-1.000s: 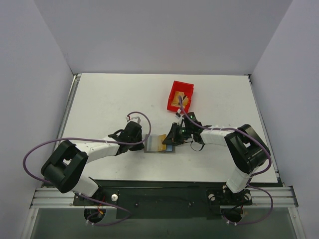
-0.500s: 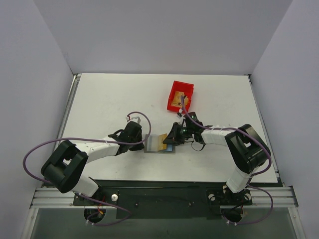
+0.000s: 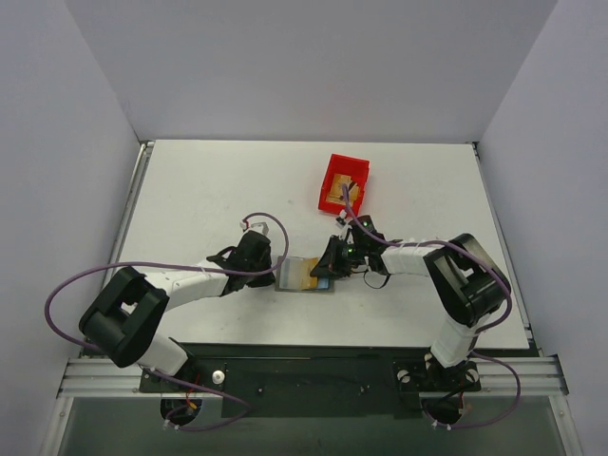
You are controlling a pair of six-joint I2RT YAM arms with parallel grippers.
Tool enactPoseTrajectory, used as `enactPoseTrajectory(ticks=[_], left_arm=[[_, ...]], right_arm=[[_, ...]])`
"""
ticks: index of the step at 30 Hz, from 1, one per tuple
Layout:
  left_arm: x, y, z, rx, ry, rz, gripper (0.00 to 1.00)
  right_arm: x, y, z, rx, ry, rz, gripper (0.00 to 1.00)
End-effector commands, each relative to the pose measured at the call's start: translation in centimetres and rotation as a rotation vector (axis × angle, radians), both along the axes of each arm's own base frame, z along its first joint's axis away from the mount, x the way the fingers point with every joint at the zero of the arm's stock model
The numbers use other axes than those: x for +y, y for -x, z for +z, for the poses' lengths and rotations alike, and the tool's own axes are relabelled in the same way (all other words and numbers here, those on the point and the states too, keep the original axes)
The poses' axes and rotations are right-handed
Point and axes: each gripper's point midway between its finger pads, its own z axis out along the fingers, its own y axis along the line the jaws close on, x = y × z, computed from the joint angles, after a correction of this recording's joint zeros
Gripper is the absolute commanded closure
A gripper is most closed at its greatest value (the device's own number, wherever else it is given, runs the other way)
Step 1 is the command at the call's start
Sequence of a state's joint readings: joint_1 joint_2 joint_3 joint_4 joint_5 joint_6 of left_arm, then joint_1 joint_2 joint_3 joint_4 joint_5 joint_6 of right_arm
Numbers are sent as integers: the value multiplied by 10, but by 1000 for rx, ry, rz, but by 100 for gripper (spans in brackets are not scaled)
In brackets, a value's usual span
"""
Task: Put the credit cards into the card holder
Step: Insert the credit card into the card holder.
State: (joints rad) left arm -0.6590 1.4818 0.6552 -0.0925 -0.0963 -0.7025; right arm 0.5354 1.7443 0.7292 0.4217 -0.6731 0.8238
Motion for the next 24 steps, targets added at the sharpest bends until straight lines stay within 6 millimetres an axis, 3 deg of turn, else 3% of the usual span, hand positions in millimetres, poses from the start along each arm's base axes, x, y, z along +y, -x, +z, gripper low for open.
enactPoseTrajectory(ticks=[1, 24], left_arm=[[-6, -7, 4, -12, 15, -7, 100], [-10, -9, 1, -2, 11, -20, 100]], right_arm=[[3, -8, 5, -2, -9, 6, 100], [18, -12, -6, 29, -41, 25, 100]])
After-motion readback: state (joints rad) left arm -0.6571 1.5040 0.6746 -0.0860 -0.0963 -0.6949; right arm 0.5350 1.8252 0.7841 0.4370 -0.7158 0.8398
